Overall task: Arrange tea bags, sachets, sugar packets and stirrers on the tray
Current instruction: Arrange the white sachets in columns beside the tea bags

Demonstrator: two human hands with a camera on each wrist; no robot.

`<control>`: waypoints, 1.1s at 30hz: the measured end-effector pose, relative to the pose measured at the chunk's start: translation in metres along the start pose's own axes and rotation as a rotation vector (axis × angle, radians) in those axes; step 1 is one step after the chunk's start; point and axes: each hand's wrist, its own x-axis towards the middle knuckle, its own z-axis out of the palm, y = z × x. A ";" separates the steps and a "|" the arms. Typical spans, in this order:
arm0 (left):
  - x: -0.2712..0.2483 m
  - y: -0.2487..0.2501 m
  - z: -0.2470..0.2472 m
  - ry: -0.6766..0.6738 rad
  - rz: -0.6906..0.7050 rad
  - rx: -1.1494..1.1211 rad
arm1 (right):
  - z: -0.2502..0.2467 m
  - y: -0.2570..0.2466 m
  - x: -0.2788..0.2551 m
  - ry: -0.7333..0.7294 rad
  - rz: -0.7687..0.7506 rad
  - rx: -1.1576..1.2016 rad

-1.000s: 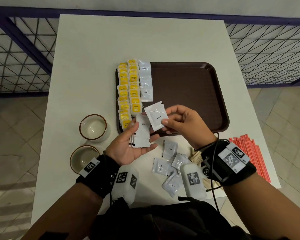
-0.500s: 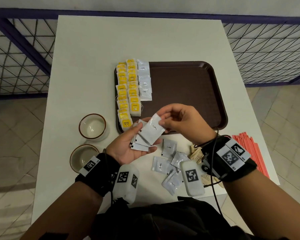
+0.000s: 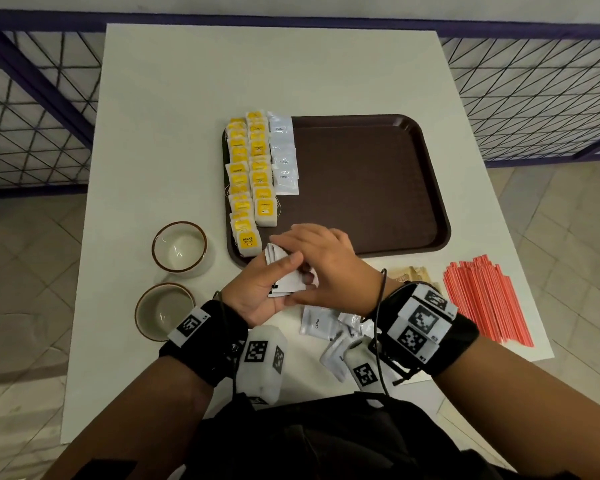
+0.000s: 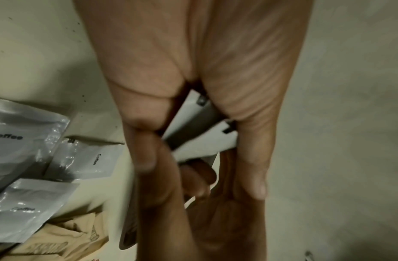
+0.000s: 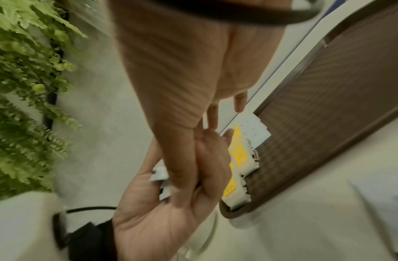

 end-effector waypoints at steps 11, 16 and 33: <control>0.002 -0.037 -0.023 0.003 -0.042 1.702 | 0.002 0.073 -0.087 -0.301 0.419 -0.337; 0.016 -0.055 -0.017 -0.040 -0.061 1.947 | 0.026 0.067 -0.087 -0.287 0.426 -0.342; 0.006 -0.025 -0.034 0.180 -0.010 1.447 | -0.010 0.064 -0.060 -0.062 0.497 0.324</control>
